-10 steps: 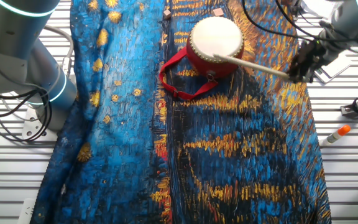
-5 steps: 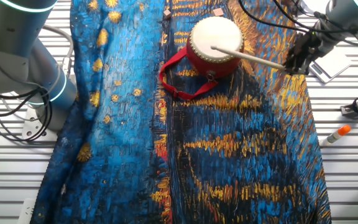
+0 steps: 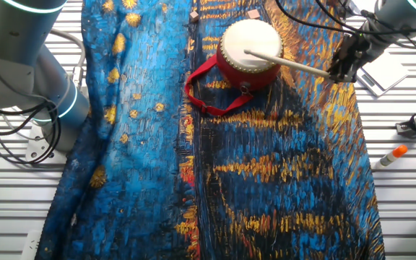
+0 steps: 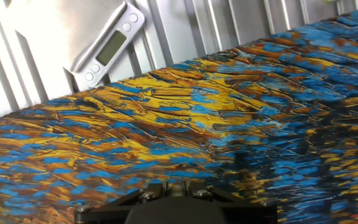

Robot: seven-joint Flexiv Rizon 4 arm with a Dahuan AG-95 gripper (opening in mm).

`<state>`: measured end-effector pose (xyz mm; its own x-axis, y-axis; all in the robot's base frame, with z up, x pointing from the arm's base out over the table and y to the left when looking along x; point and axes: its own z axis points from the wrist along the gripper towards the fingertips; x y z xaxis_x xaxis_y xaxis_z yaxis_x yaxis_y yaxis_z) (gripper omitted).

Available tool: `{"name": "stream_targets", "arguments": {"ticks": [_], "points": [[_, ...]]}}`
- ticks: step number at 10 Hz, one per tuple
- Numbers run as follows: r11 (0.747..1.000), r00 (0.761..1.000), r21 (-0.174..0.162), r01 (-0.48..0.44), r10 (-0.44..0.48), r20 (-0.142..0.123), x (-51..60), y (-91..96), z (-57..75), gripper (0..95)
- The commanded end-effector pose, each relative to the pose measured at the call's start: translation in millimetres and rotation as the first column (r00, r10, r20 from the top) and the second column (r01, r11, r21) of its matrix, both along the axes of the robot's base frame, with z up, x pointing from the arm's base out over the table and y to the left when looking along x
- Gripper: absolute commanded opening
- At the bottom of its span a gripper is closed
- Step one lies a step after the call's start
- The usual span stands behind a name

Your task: Play the drum

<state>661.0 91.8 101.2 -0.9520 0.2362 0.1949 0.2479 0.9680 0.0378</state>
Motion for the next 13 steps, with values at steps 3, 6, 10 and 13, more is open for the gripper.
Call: {"name": "stream_targets", "arguments": {"ticks": [3, 6, 10, 13], "points": [[0.968, 0.968, -0.247, -0.044, 0.102, 0.228, -1.3, -17.7, 10.4, 0.0], [0.962, 0.941, -0.271, -0.038, 0.126, 0.313, -3.8, -31.7, 18.3, 0.0], [0.999, 1.0, 0.046, -0.001, 0.002, -0.022, -4.5, -29.8, 17.9, 0.0], [0.997, 0.996, 0.074, -0.006, 0.012, -0.084, -4.5, -31.8, 16.5, 0.0]]}}
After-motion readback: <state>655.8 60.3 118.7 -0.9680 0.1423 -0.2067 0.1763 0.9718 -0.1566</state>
